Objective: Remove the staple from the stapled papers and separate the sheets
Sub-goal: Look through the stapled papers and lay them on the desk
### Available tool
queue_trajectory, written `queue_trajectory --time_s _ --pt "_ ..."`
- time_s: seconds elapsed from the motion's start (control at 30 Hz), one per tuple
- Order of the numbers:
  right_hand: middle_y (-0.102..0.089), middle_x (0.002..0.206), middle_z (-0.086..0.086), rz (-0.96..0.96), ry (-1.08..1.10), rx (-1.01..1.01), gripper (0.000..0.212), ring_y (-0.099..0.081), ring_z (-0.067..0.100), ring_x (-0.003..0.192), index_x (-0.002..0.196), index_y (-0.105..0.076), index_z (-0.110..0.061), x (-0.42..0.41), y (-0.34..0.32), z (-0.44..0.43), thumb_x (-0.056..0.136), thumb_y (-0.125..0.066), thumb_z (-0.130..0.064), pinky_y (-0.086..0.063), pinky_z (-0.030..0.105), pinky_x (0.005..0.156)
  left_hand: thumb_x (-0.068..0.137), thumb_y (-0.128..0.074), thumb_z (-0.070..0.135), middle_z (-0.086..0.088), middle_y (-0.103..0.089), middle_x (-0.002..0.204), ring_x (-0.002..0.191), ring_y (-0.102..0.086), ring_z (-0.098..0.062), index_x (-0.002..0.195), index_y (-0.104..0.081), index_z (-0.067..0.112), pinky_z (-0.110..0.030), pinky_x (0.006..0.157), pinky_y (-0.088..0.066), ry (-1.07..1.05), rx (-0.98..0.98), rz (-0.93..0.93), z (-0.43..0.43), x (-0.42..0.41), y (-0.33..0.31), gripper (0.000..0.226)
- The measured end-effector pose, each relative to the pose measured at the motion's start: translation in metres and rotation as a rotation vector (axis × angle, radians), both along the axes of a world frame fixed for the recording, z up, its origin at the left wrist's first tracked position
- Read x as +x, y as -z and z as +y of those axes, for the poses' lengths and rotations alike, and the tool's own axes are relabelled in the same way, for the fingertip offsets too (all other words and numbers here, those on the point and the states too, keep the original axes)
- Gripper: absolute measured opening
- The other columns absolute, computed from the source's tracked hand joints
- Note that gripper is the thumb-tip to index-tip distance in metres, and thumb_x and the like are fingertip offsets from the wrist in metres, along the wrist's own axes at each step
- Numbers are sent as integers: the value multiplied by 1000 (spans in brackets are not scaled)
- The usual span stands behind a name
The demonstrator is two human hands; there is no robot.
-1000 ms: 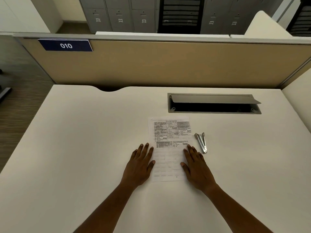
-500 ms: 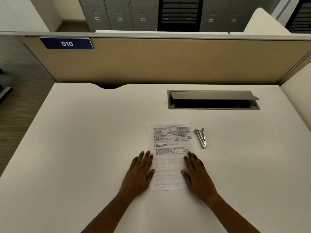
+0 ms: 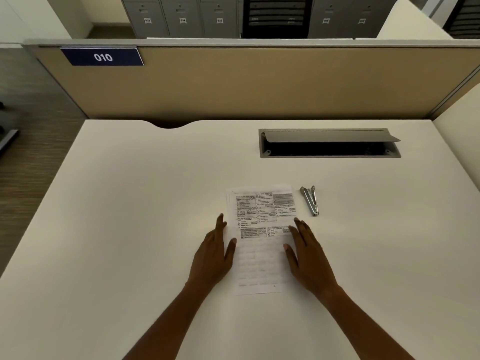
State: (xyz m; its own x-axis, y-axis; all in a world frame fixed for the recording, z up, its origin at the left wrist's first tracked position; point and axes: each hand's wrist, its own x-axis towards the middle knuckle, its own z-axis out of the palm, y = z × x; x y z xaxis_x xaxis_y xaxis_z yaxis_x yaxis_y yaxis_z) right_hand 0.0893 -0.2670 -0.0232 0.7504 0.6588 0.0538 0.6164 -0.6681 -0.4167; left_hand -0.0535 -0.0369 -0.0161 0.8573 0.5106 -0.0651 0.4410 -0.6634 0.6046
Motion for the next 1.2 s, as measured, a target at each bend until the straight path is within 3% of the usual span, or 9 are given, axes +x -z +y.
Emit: queue_trajectory --time_s 0.13,0.23,0.33,0.53,0.77,0.93,1.03,1.13,1.2 --pt "-46 151 14 -27 61 59 48 -43 31 140 142 -49 -5 20 -10 22 98 -59 -23 -46 45 108 100 -57 33 -3 -52 145 130 -52 -25 161 -3 19 -40 99 -48 -110 -129 -16 12 36 -11 83" --pt "-57 135 14 4 113 9 43 -54 35 122 134 -54 -6 27 -8 33 95 -63 -22 -53 53 92 98 -61 27 -10 -52 142 132 -49 -30 160 -10 10 -41 104 -44 -176 -194 5 18 61 -15 82" --pt "-59 123 13 18 163 -45 40 -57 35 107 127 -59 -8 29 -4 40 92 -66 -26 -54 51 81 97 -63 24 -17 -50 143 132 -49 -33 158 -18 4 -43 111 -40 -302 -305 38 22 79 -15 78" --pt "-57 116 9 13 178 -81 39 -54 31 103 122 -62 -14 31 4 42 89 -69 -33 -52 48 80 92 -68 28 -13 -51 147 135 -50 -31 154 -32 8 -43 113 -43 -644 -705 12 21 107 -24 74" --pt "-56 119 8 -29 173 -91 44 -53 29 106 127 -60 -14 29 11 38 90 -68 -36 -52 44 80 91 -68 19 -12 -58 138 125 -59 -29 148 -42 11 -36 103 -50 -712 -796 0 25 113 -25 63" --pt "-54 126 7 -67 162 -121 47 -51 28 112 132 -58 -14 29 17 33 93 -63 -38 -54 42 84 89 -73 29 -6 -76 106 101 -72 -27 116 -72 17 -45 96 -58 -591 -848 26 36 112 -18 30" --pt "-53 131 7 -75 162 -135 48 -50 28 117 135 -56 -15 28 20 31 95 -60 -40 -54 41 89 92 -71 35 0 -78 93 90 -73 -21 95 -76 24 -38 86 -60 -524 -788 0 36 111 -22 13" --pt "-53 132 8 -78 158 -131 49 -50 29 118 136 -55 -15 27 21 30 95 -60 -40 -53 42 91 94 -70 35 5 -70 72 72 -65 -15 64 -62 25 -25 66 -48 -514 -752 -63 33 111 -27 33" --pt "-54 131 8 -70 159 -120 49 -50 28 117 135 -56 -15 28 20 30 94 -62 -40 -54 44 90 93 -71 37 0 -75 79 74 -69 -17 67 -66 23 -27 68 -54 -506 -795 -84 33 110 -28 30"
